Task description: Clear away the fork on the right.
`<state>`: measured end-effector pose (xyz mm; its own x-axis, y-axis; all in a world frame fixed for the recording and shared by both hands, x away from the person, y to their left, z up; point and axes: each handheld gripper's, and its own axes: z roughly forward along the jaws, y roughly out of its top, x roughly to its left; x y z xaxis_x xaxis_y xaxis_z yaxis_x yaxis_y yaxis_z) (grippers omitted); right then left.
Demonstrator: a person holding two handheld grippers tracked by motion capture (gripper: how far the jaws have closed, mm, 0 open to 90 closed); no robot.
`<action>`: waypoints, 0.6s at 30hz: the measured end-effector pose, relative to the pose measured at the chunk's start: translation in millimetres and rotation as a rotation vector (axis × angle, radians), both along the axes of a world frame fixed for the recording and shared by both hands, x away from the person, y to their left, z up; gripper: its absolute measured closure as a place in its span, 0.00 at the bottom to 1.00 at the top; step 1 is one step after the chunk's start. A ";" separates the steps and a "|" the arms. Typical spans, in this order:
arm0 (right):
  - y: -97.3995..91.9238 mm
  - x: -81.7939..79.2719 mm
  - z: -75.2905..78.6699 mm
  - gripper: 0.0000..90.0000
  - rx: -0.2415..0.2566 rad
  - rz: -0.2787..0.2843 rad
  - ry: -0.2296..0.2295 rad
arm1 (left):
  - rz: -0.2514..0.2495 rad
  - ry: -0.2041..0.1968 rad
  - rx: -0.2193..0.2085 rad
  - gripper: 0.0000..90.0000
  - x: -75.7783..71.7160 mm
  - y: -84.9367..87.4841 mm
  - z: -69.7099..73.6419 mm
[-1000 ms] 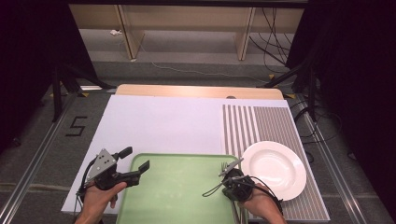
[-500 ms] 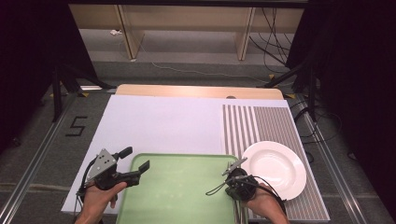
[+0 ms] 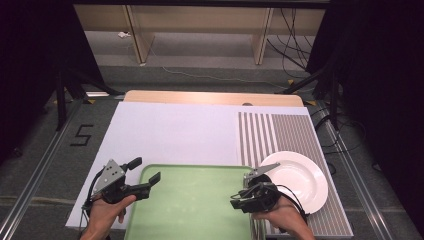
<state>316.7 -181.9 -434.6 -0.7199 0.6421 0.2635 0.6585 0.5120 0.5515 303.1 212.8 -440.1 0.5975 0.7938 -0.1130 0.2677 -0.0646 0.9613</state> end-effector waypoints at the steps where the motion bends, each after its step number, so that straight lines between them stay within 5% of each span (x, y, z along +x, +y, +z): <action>1: -0.5 0.5 0.5 0.48 0.003 -0.001 -0.010 | 0.000 -0.001 -0.003 0.19 0.1 0.1 -0.1; 5: -1.3 -0.1 4.4 0.39 0.035 -0.032 -0.056 | 0.000 -0.001 -0.005 0.19 0.1 0.2 0.0; 13: -13.6 2.1 12.0 0.30 0.107 -0.029 -0.029 | 0.000 -0.002 -0.003 0.19 -0.1 0.1 0.1; 18: -19.1 0.4 17.2 0.27 0.121 -0.018 -0.062 | 0.000 -0.001 -0.002 0.19 0.0 0.1 -0.1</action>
<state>317.1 -201.0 -417.4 -0.7257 0.6216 0.2949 0.6299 0.4278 0.6482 303.1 212.9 -440.2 0.5977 0.7936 -0.1137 0.2667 -0.0631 0.9617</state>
